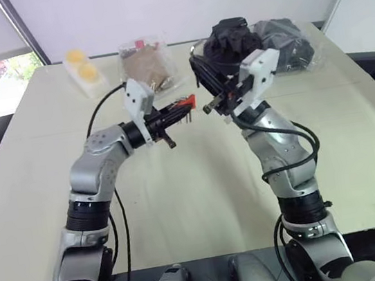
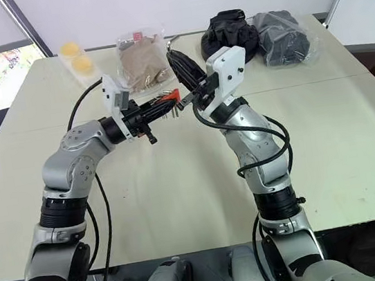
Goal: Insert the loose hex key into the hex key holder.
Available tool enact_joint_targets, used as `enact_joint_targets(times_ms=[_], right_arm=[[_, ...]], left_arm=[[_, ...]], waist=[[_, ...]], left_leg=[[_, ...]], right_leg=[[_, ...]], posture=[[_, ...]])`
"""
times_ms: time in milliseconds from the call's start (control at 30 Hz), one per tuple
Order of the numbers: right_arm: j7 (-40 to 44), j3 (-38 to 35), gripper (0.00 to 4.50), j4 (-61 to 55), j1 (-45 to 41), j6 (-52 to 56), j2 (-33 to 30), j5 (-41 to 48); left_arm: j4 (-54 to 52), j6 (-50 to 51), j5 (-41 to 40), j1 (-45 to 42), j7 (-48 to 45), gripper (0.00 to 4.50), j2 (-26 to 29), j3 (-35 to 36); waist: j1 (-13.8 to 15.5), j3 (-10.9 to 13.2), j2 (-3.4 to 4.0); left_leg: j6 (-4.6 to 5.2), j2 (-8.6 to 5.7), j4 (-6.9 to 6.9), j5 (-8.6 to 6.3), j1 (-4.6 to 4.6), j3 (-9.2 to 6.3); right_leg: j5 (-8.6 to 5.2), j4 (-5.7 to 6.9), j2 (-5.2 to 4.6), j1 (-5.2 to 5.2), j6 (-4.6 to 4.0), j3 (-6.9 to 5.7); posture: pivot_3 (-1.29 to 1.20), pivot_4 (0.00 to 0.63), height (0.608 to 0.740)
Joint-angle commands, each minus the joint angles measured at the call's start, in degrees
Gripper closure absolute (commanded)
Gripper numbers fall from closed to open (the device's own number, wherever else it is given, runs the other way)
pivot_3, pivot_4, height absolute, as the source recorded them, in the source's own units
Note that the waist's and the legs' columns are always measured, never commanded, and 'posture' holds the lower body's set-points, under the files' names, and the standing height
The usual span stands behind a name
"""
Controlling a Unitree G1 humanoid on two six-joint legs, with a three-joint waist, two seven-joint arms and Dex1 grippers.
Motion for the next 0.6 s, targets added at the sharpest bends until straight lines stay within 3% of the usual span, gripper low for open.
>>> enact_joint_targets(times_ms=[33, 600], right_arm=[[0.0, 0.8, 4.48, -0.4, 0.4, -2.0, 0.5, -0.9], [-0.2, 2.5, 4.48, 2.8, 0.5, -4.8, 2.1, -2.7]], left_arm=[[-2.4, -0.7, -0.3, -0.7, 0.4, 4.50, 0.1, 0.9], [-4.3, 0.5, -0.8, 0.2, 1.3, 4.50, 0.1, 0.8]], waist=[[0.0, 0.0, 0.00], [0.0, 0.0, 0.00]], left_leg=[[0.00, 0.00, 0.00, 0.00, 0.00, 0.00], [0.00, -0.01, 0.00, 0.00, 0.00, 0.00]], right_leg=[[0.00, 0.00, 0.00, 0.00, 0.00, 0.00], [0.00, 0.00, 0.00, 0.00, 0.00, 0.00]], posture=[[0.00, 0.150, 0.740], [0.00, 0.150, 0.740]])
